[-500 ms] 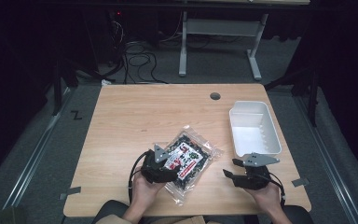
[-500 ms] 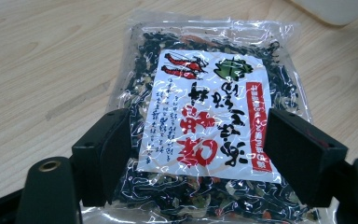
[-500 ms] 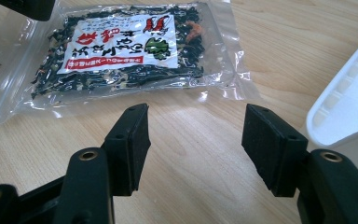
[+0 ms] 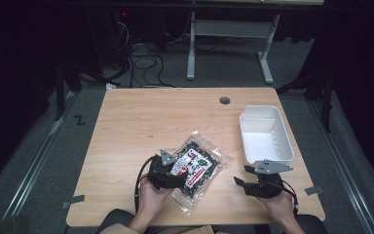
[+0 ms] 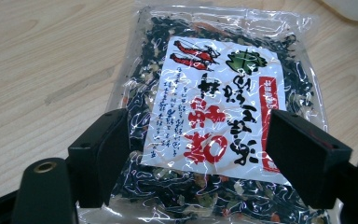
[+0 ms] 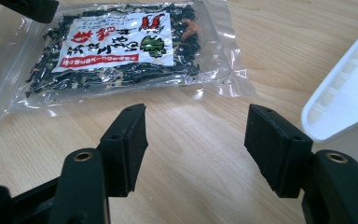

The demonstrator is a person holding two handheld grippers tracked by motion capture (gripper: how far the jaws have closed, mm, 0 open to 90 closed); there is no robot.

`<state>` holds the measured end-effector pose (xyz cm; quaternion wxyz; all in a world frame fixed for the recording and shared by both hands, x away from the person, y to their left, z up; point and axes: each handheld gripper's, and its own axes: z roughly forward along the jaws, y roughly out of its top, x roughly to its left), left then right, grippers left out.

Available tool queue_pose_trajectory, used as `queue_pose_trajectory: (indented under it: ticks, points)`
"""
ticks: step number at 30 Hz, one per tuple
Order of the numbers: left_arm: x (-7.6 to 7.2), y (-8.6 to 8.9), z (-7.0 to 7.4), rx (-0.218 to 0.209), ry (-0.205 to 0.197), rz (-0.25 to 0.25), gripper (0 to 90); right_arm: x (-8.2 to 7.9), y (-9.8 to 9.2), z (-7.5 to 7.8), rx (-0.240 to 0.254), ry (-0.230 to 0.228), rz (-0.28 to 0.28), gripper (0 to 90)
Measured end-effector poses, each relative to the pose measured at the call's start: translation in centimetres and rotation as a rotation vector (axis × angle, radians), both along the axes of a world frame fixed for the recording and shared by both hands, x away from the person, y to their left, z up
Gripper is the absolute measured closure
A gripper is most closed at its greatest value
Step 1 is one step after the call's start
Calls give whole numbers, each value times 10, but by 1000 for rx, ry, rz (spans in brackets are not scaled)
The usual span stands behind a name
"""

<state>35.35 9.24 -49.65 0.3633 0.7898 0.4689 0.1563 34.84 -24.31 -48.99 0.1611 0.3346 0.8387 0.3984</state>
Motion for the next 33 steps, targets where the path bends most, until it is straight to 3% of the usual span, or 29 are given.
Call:
queue_pose_trajectory:
  ticks: [15,33]
  points:
    - [12,-4,-7,48,85,56,200,-1,-1,1,-13,-13,-12,393]
    - [21,-10,-18,113,110,57,196,-1,-1,-1,-20,-11,-19,388]
